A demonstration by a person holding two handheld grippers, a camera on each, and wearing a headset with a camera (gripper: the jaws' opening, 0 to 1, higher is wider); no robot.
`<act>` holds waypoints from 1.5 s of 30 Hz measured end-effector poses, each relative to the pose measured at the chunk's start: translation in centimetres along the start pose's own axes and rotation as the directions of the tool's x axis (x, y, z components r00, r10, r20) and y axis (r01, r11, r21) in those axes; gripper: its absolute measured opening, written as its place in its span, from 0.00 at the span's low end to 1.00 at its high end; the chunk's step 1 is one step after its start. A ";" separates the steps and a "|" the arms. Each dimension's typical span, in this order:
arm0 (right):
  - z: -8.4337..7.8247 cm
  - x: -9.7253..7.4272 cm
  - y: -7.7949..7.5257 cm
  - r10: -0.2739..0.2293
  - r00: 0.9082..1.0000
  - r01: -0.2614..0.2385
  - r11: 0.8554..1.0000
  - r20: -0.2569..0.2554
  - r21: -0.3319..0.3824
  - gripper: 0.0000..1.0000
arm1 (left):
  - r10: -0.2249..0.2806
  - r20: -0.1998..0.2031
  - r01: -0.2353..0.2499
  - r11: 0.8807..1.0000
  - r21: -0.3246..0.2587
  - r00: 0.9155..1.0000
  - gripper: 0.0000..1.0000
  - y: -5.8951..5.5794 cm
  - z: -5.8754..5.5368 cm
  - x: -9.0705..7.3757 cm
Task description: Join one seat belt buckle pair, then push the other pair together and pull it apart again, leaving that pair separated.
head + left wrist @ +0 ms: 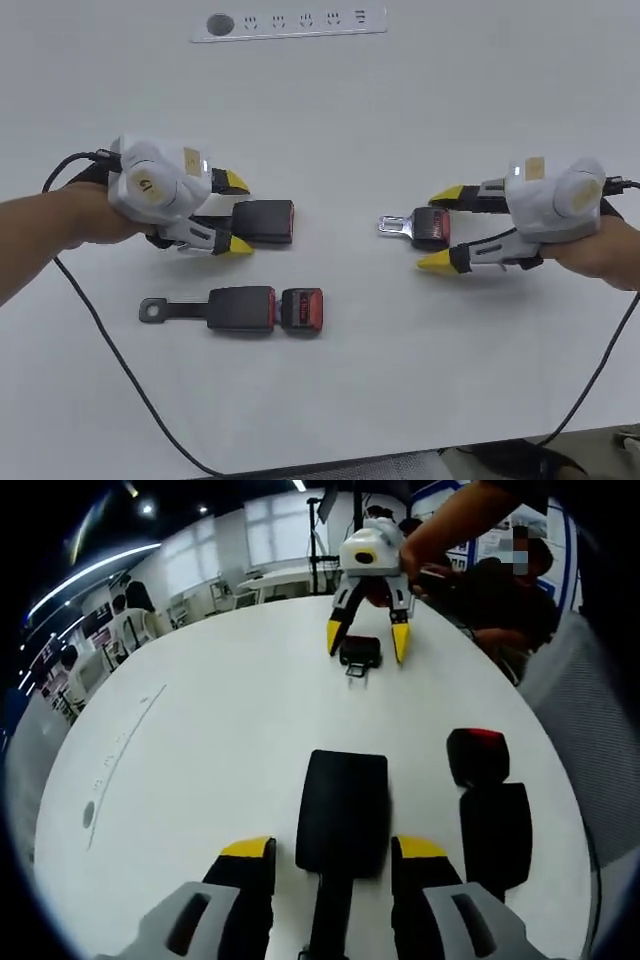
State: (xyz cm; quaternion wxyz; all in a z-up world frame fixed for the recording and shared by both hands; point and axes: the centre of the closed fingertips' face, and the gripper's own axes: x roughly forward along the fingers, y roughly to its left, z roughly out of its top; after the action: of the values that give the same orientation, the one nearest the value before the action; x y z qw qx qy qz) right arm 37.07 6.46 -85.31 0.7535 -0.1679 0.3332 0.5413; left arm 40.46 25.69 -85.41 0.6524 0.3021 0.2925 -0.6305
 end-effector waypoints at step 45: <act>4.7 6.1 1.0 0.063 0.996 -0.059 0.996 0.061 -0.061 0.36 | -0.038 -0.036 0.039 0.999 0.029 0.999 0.33 -0.5 -0.1 0.0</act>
State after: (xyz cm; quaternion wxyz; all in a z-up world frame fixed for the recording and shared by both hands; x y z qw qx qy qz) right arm 38.82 14.05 -85.97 0.7414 -0.1626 0.2980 0.5788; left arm 39.94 25.80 -85.50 0.6303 0.3173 0.3006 -0.6416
